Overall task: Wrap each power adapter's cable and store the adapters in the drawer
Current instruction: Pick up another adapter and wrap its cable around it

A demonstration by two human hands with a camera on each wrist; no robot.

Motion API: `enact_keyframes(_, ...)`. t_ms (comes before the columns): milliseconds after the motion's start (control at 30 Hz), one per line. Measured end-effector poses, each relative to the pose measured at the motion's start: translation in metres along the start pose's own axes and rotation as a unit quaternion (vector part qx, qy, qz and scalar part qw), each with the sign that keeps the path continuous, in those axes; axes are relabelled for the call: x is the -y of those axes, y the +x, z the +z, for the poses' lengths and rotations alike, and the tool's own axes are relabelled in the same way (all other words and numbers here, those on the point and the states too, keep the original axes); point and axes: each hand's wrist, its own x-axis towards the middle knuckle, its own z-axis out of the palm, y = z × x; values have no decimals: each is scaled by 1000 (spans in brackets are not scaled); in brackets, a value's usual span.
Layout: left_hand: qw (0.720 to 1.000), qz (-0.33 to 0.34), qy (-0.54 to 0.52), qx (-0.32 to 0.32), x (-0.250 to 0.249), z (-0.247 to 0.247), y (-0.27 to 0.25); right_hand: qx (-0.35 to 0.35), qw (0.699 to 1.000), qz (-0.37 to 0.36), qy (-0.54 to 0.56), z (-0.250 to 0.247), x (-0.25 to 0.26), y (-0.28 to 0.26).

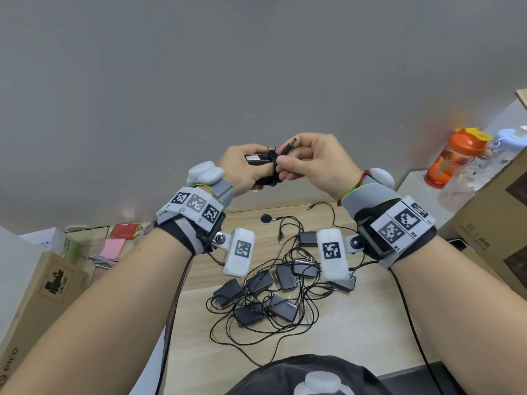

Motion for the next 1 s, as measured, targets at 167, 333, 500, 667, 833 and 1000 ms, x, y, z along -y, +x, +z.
enact_keyframes(167, 999, -25, -6, 22, 2, 1, -2, -33, 999, -28, 6, 0, -8, -1)
enact_keyframes(333, 996, -56, -62, 6, 5, 5, 2, -61, 997, -4, 47, 5, -7, -2)
enact_keyframes(500, 987, -77, -142, -12, 1, 8, 5, -24, 997, 67, 17, 8, -12, -5)
enact_keyframes(667, 983, -94, -160, -12, -7, 9, 6, -21, 994, 108, -7, 8, -17, -3)
enact_keyframes(833, 988, -87, -124, 3, -9, 13, 2, -86, 990, 108, -41, 8, -18, 2)
enact_keyframes(1000, 992, -81, -89, 25, -10, 16, -3, -165, 965, 74, -188, 6, -27, 7)
